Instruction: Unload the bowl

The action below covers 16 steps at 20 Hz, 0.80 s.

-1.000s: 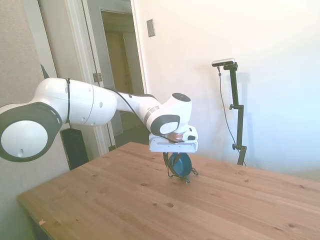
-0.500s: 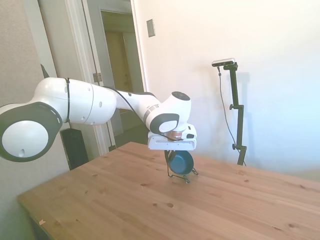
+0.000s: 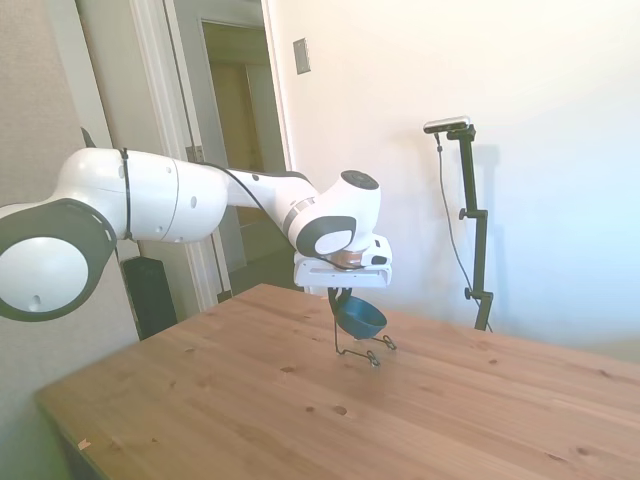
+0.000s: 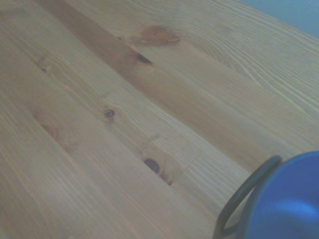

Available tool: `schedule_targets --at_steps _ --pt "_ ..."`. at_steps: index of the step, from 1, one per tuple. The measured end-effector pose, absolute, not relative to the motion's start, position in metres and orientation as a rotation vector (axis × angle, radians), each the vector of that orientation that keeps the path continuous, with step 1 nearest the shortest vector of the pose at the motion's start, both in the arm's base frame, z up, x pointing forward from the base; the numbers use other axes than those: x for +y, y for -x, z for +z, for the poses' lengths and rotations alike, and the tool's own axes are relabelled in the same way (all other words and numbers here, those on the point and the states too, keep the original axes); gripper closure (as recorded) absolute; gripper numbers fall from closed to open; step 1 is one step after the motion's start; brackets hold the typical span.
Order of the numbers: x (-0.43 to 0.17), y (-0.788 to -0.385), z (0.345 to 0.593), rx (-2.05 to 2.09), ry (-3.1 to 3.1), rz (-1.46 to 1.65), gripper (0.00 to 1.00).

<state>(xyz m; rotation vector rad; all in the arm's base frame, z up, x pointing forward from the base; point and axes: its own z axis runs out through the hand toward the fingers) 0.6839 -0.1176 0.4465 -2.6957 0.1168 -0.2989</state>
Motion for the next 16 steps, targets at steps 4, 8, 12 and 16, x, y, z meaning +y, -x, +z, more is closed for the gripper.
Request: schedule_targets --at_steps 4,8,12,16 --pt "-0.121 -0.662 0.459 0.140 2.682 -0.315 1.00" --pt "-0.121 -0.636 0.468 0.154 2.684 -0.323 1.00" --pt "-0.109 -0.606 0.462 0.139 2.703 -0.307 1.00" --pt "-0.082 -0.574 0.444 0.068 2.743 -0.278 1.00"
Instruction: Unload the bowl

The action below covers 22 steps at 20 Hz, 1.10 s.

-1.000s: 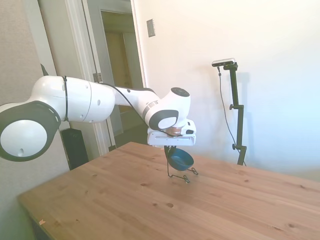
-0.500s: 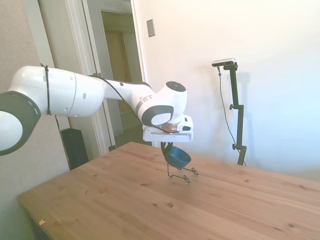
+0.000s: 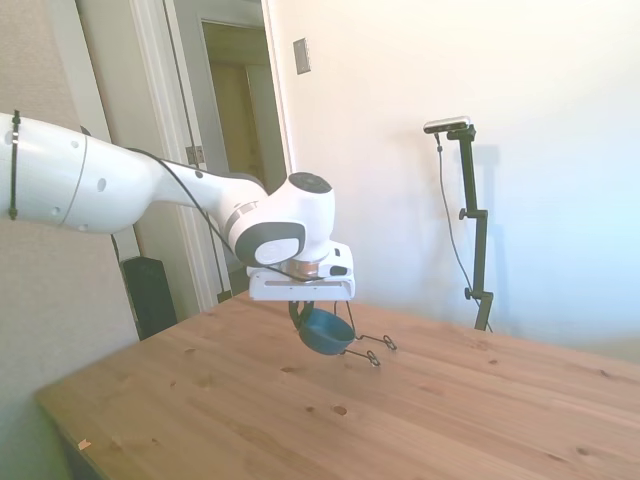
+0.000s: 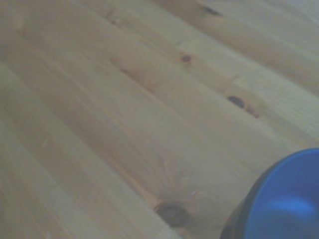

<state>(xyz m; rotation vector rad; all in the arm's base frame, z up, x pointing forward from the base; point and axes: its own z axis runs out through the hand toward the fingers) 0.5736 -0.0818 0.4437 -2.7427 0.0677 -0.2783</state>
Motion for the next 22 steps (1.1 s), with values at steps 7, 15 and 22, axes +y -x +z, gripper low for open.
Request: schedule_targets --at_steps 7,15,22 --pt "-0.049 -0.521 0.408 -0.012 2.832 -0.266 1.00" --pt "-0.048 -0.509 0.388 0.259 2.923 -0.239 1.00" --pt "-0.045 -0.508 0.381 0.342 2.967 -0.205 0.00"
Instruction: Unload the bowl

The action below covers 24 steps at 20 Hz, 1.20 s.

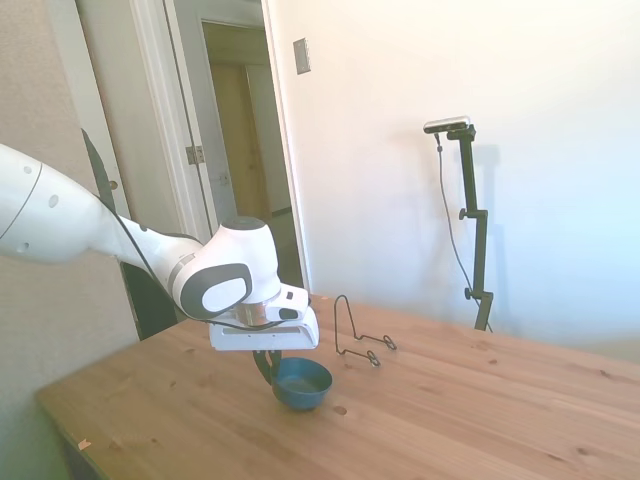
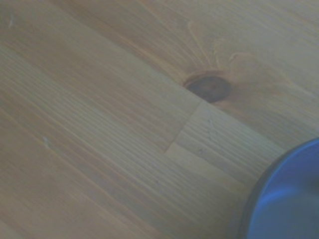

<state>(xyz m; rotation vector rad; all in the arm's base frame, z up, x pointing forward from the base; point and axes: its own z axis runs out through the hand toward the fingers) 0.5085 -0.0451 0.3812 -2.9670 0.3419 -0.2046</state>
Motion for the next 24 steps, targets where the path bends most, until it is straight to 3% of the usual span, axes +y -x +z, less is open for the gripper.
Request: schedule_targets --at_steps 16,24 --pt "-0.037 -0.511 0.375 0.391 2.991 -0.179 0.00" --pt "-0.038 -0.524 0.395 0.618 2.990 -0.225 0.00"
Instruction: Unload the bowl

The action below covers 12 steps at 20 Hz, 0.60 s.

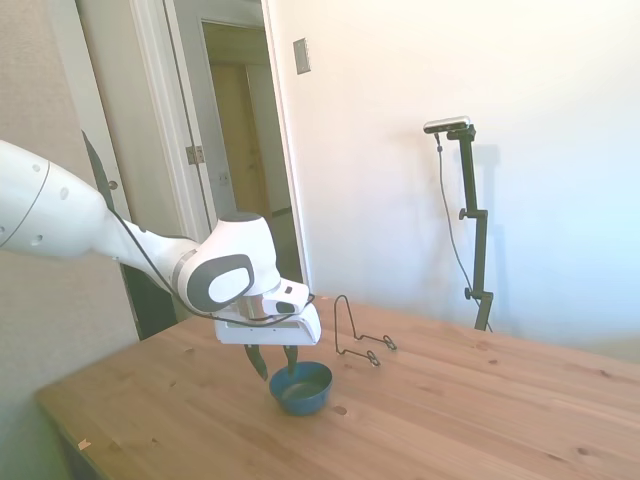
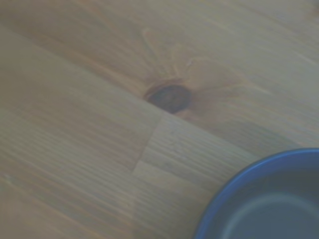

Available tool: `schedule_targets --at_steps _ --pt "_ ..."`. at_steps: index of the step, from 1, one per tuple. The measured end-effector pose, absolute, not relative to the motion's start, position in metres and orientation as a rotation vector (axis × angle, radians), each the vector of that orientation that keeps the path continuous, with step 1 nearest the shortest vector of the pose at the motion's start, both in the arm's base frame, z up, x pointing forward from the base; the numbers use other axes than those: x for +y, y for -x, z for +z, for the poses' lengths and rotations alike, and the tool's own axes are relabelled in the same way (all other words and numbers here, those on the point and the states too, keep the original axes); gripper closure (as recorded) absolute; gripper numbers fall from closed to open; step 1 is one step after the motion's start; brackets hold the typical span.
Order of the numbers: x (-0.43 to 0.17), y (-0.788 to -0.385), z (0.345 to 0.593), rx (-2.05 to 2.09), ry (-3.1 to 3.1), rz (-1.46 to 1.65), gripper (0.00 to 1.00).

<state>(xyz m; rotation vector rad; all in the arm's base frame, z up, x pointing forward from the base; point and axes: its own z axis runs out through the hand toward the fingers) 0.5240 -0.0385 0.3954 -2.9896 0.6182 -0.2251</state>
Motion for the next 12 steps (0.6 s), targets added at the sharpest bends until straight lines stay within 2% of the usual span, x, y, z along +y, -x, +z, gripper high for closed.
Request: schedule_targets --at_steps 5,12 --pt "-0.039 -0.528 0.416 0.827 2.983 -0.235 0.00" --pt "-0.054 -0.517 0.469 0.950 2.949 -0.230 0.00"
